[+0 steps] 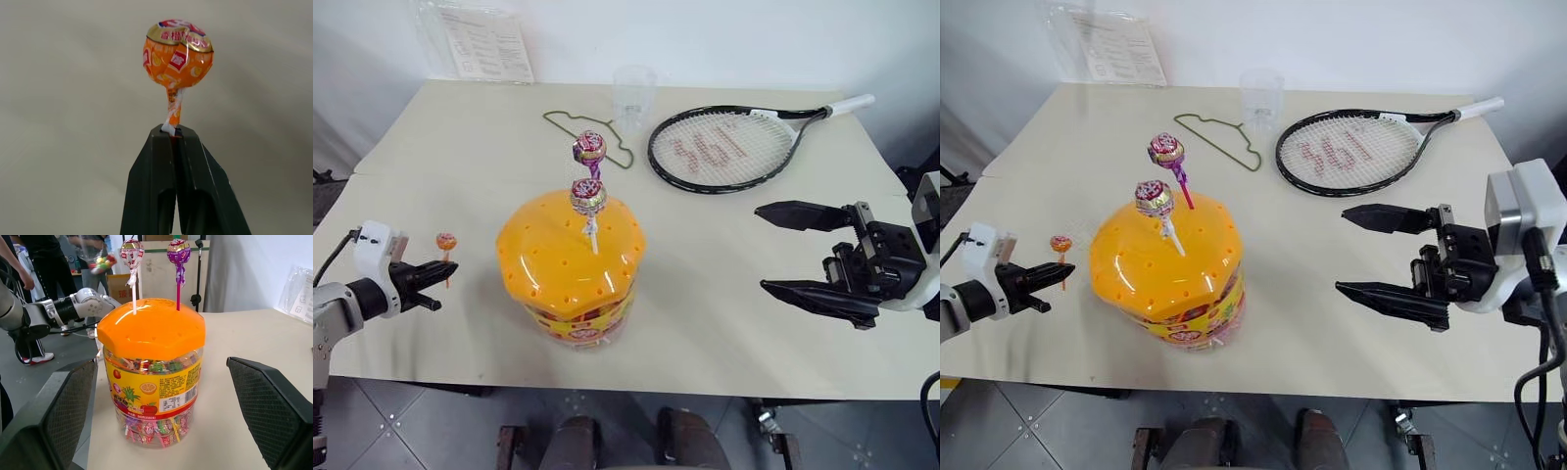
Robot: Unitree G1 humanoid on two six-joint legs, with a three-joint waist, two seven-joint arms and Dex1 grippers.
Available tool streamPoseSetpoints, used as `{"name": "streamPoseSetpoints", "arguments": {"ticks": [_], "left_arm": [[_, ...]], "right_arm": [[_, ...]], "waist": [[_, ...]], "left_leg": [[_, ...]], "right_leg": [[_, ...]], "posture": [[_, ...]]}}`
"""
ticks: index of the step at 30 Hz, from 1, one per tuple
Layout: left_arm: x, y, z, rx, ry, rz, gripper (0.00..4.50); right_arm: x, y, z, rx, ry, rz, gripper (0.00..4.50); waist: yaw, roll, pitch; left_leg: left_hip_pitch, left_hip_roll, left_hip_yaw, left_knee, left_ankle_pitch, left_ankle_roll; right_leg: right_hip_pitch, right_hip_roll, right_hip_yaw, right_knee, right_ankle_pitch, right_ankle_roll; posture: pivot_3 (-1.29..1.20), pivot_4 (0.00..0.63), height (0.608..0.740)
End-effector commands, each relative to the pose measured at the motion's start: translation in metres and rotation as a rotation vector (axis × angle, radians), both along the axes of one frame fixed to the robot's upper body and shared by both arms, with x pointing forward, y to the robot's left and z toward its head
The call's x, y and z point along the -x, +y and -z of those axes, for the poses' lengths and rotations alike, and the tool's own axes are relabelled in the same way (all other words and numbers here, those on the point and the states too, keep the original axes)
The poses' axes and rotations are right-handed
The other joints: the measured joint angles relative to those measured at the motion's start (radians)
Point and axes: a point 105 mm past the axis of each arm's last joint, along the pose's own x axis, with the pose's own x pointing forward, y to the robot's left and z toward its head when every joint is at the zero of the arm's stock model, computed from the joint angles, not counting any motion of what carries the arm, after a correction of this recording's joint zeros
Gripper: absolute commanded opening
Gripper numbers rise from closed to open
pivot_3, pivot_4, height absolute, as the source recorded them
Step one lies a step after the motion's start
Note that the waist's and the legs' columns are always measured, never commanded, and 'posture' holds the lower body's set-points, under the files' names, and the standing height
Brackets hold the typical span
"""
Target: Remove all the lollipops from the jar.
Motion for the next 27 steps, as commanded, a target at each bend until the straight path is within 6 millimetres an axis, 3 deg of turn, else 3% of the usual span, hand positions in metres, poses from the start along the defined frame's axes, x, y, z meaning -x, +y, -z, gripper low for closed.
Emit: {"name": "streamPoseSetpoints", "arguments": {"ticks": [1,4,5,7,11,19,27], "left_arm": [[-0.002,-0.004,-0.004,-0.041,0.015,0.007,0.05],[-0.006,-0.007,-0.004,-0.046,0.025,0.010,0.05],[-0.007,-0.008,-0.004,-0.047,0.031,0.004,0.50],[-0.009,-0.010,-0.005,-0.032,0.038,-0.008,0.87],[-0.008,-0.014,-0.010,-0.031,0.051,0.001,2.13],[-0.008,-0.016,-0.041,-0.072,-0.017,0.039,4.47],[-0.008,-0.010,-0.093,-0.118,-0.155,0.079,4.47]], "right_arm": [[0.005,0.002,-0.006,0.005,-0.040,0.000,4.50],[0.003,0.003,-0.009,0.011,-0.052,0.009,4.50],[0.002,0.003,-0.009,0.014,-0.051,0.012,4.50],[0.002,0.003,-0.009,0.020,-0.051,0.017,4.50],[0.001,0.004,-0.012,0.021,-0.056,0.020,4.50],[-0.001,0.002,-0.014,0.034,-0.061,0.024,4.50],[-0.003,-0.001,-0.014,0.044,-0.066,0.028,4.50]], "waist": [[-0.001,0.000,0.000],[-0.002,0.000,0.000],[-0.002,0.000,0.000],[-0.002,0.000,0.000],[-0.003,0.000,0.000],[-0.003,0.000,0.000],[-0.003,0.000,0.000]], "left_leg": [[0.000,0.000,0.000,0.000,0.000,0.000],[0.000,0.000,0.000,0.000,0.000,0.000],[0.000,0.000,0.000,0.000,0.000,0.000],[0.000,0.000,0.000,0.000,0.000,0.000],[0.000,0.000,0.000,0.000,0.000,0.000],[0.000,0.000,0.000,-0.001,0.000,0.000],[0.000,0.000,0.000,-0.001,0.000,0.000]], "right_leg": [[0.000,0.000,0.000,0.000,0.000,0.000],[0.000,0.000,0.000,-0.001,0.000,0.000],[0.000,0.000,0.000,0.000,0.000,0.000],[0.000,0.000,0.000,-0.001,0.000,0.000],[0.000,0.000,0.000,0.000,0.000,0.000],[0.000,0.001,0.001,-0.001,0.000,0.000],[0.000,0.001,0.000,-0.001,0.000,0.000]], "posture": [[0.00,0.150,0.740],[0.00,0.150,0.740],[0.00,0.150,0.740],[0.00,0.150,0.740],[0.00,0.150,0.740],[0.00,0.150,0.740],[0.00,0.150,0.740]]}}
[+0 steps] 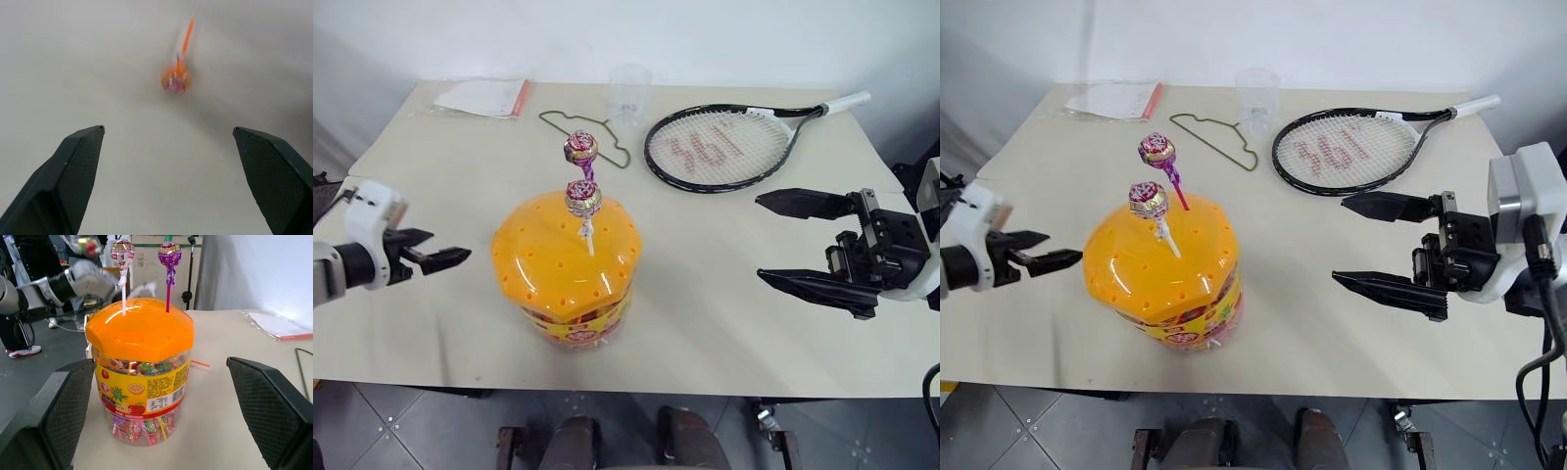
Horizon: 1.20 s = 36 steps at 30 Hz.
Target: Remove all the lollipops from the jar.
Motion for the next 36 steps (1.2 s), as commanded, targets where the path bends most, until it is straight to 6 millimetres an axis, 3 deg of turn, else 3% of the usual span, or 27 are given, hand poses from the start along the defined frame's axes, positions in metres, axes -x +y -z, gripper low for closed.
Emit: {"name": "streamPoseSetpoints", "arguments": {"ticks": [1,7,11,28,36], "left_arm": [[0.001,0.002,-0.031,-0.013,-0.108,0.037,4.47],[0.000,-0.006,-0.066,0.036,-0.310,0.148,4.47],[0.015,-0.033,-0.095,0.164,-0.512,0.412,4.47],[0.039,-0.068,-0.100,0.321,-0.592,0.857,4.47],[0.049,-0.077,-0.094,0.326,-0.496,1.019,4.47]], "right_arm": [[0.001,-0.001,-0.005,0.020,-0.037,-0.004,4.50],[0.000,-0.001,-0.006,0.038,-0.041,-0.002,4.50],[0.003,0.004,-0.013,0.065,-0.033,-0.041,4.50],[-0.012,0.037,-0.021,0.178,-0.139,-0.172,4.50],[-0.016,0.081,-0.012,0.231,-0.204,-0.366,4.50]], "waist": [[0.000,0.000,0.000],[0.000,0.000,0.000],[0.001,0.001,0.001],[-0.002,0.001,0.001],[-0.005,0.001,0.001]], "left_leg": [[0.000,0.000,0.000,0.000,0.000,0.000],[0.000,0.000,0.001,0.000,0.000,0.000],[0.000,0.000,0.002,0.001,0.000,0.000],[-0.001,-0.001,0.003,0.002,0.000,0.001],[-0.002,-0.001,0.004,0.003,0.000,0.001]], "right_leg": [[0.000,0.000,0.000,0.000,0.000,0.000],[-0.001,0.001,-0.004,0.000,0.000,0.000],[-0.001,0.001,-0.008,0.001,0.000,0.000],[-0.001,0.004,-0.009,0.003,0.000,0.000],[-0.005,0.006,-0.009,0.007,0.000,0.000]], "posture": [[0.00,0.150,0.740],[0.00,0.150,0.740],[0.00,0.150,0.740],[0.00,0.150,0.740],[0.00,0.150,0.740]]}}
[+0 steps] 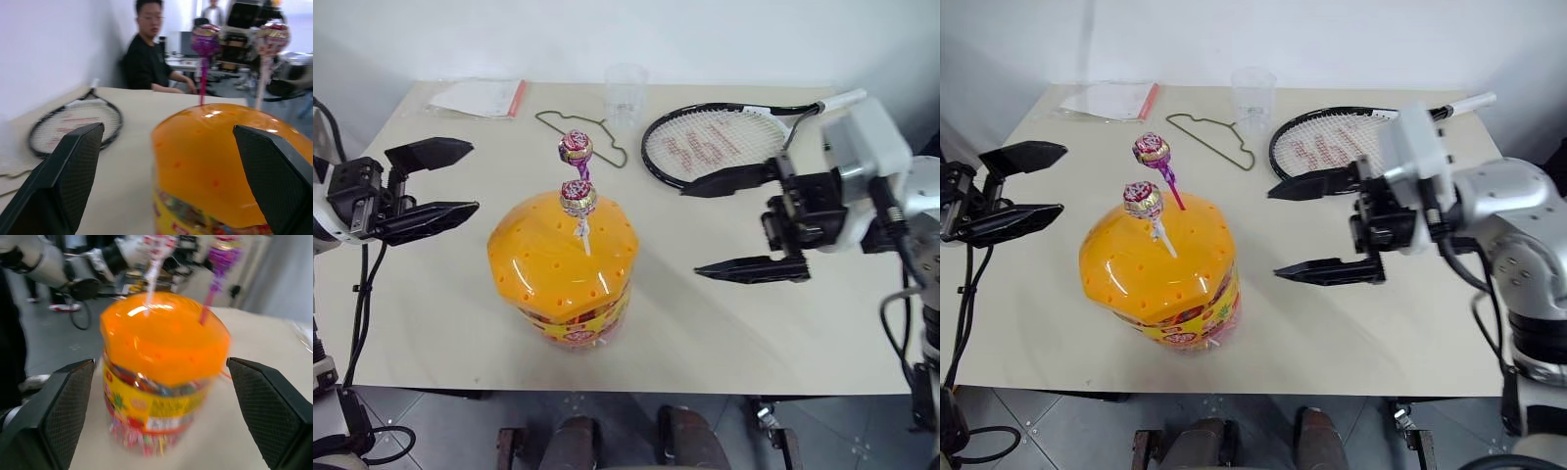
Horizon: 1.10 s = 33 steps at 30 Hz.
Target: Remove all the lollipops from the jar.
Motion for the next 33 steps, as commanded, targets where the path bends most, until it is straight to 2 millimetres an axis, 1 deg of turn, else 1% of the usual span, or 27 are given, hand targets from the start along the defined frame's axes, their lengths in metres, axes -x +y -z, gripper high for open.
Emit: {"name": "streamPoseSetpoints", "arguments": {"ticks": [1,3,8,14,20,22,24,33], "left_arm": [[0.009,0.002,-0.007,-0.031,-0.024,0.039,4.47],[0.011,0.002,-0.009,-0.030,-0.024,0.051,4.47],[0.012,0.003,-0.007,-0.038,-0.023,0.048,4.47],[0.008,0.002,-0.001,-0.012,-0.028,0.043,4.47],[0.007,0.001,0.003,0.006,-0.035,0.027,4.47],[0.008,0.002,0.003,0.011,-0.039,0.022,4.50],[0.008,0.003,0.004,0.013,-0.042,0.015,4.50],[0.008,0.004,0.003,0.017,-0.055,-0.004,4.50]], "right_arm": [[0.005,0.013,-0.003,0.003,-0.047,-0.069,4.50],[0.006,0.020,-0.004,-0.009,-0.042,-0.096,4.50],[0.005,0.036,-0.010,-0.043,-0.033,-0.128,4.50],[0.000,0.055,-0.014,-0.060,-0.011,-0.150,4.50],[-0.006,0.065,-0.013,-0.056,0.004,-0.158,4.50],[-0.005,0.067,-0.014,-0.055,0.011,-0.167,4.09],[-0.004,0.070,-0.015,-0.059,0.009,-0.182,3.53],[0.001,0.080,-0.018,-0.074,0.000,-0.228,0.37]], "waist": [[0.001,0.000,0.000],[0.001,0.000,0.000],[0.001,0.000,0.000],[0.000,0.000,0.000],[0.000,0.000,0.000],[-0.001,0.000,0.000],[-0.002,0.000,0.000],[-0.019,0.000,0.000]], "left_leg": [[-0.001,0.000,0.000,0.000,0.000,0.000],[-0.004,-0.002,0.002,0.002,0.000,0.000],[-0.013,-0.001,0.000,0.012,0.000,0.001],[-0.013,-0.002,0.000,0.014,-0.001,0.001],[-0.013,-0.002,0.000,0.014,-0.001,0.002],[-0.013,-0.002,0.000,0.014,-0.001,0.002],[-0.013,-0.002,0.000,0.014,-0.001,0.002],[-0.013,-0.002,-0.001,0.014,-0.001,0.002]], "right_leg": [[-0.002,0.000,0.000,0.002,0.000,0.000],[-0.008,-0.002,-0.001,0.007,0.000,0.000],[-0.012,-0.002,-0.004,0.008,0.000,0.000],[-0.012,-0.002,-0.004,0.011,0.000,0.000],[-0.013,-0.002,-0.004,0.011,0.000,0.000],[-0.013,-0.002,-0.003,0.012,0.000,0.000],[-0.013,-0.002,-0.004,0.012,0.000,0.000],[-0.013,-0.002,-0.004,0.012,0.000,0.000]], "posture": [[0.00,0.150,0.740],[0.00,0.150,0.740],[0.00,0.150,0.740],[0.00,0.150,0.740],[0.00,0.150,0.740],[0.00,0.150,0.740],[0.00,0.150,0.740],[0.00,0.150,0.740]]}}
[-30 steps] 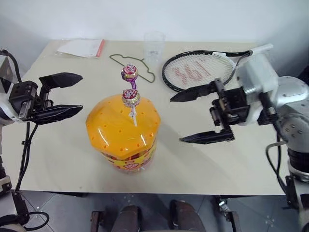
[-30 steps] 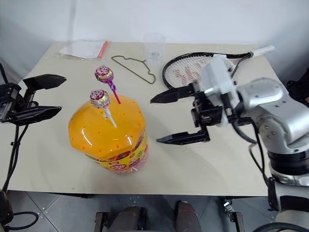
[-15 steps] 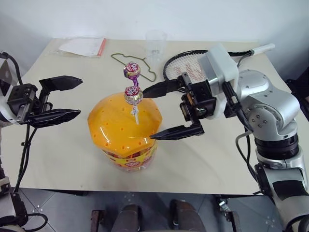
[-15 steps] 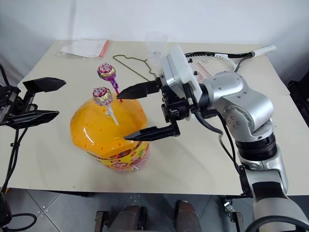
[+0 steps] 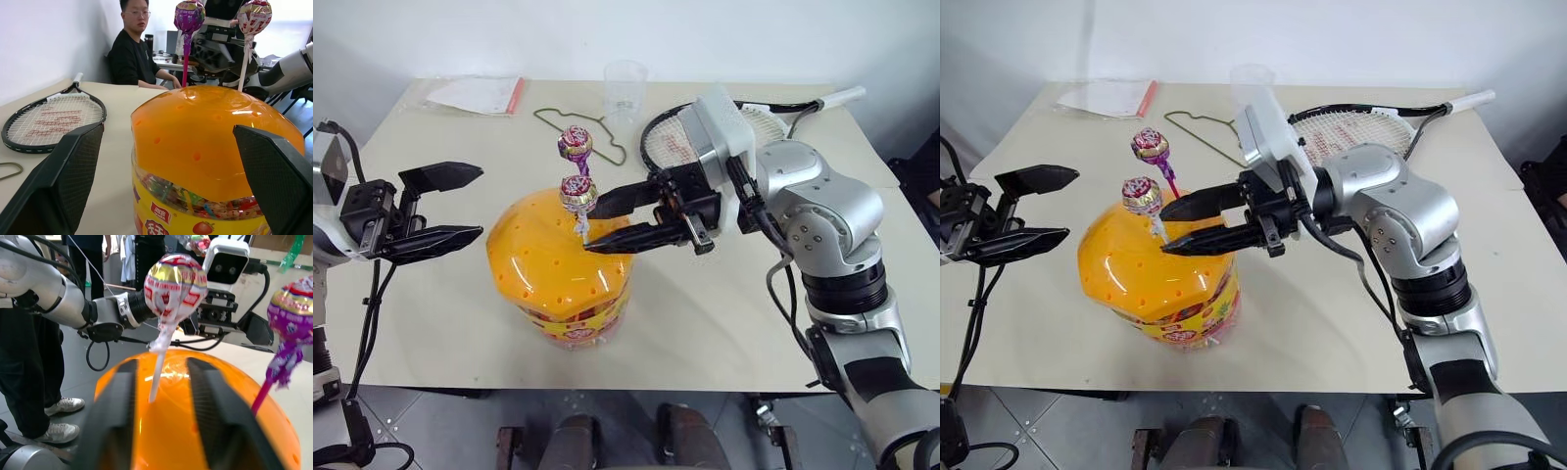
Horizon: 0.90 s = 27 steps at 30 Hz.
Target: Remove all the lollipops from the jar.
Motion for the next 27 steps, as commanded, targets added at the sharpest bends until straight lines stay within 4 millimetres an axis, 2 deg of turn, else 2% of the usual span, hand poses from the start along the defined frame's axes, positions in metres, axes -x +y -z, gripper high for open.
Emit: {"name": "streamPoseSetpoints", "arguments": {"ticks": [1,9,27], "left_arm": [[0.007,0.002,-0.011,0.004,-0.072,-0.005,4.50],[0.005,0.001,-0.011,0.011,-0.079,-0.008,4.50],[0.003,-0.002,-0.009,0.037,-0.076,0.005,4.50]], "right_arm": [[0.007,0.003,-0.009,-0.014,-0.053,-0.034,0.02],[0.008,0.006,-0.009,-0.018,-0.061,-0.051,0.02],[0.002,-0.008,-0.036,-0.104,-0.070,-0.079,0.02]], "waist": [[-0.004,0.000,0.000],[-0.006,0.000,0.000],[-0.006,0.000,0.000]], "left_leg": [[0.000,0.000,0.000,0.000,0.000,0.000],[0.000,0.000,0.000,0.000,0.000,0.000],[0.000,0.000,0.000,0.000,0.000,0.000]], "right_leg": [[0.000,0.000,0.000,0.000,0.000,0.000],[0.000,0.000,0.000,0.000,0.000,0.000],[0.000,0.000,0.000,0.000,0.000,0.000]], "posture": [[0.00,0.150,0.740],[0.00,0.150,0.740],[0.00,0.150,0.740]]}}
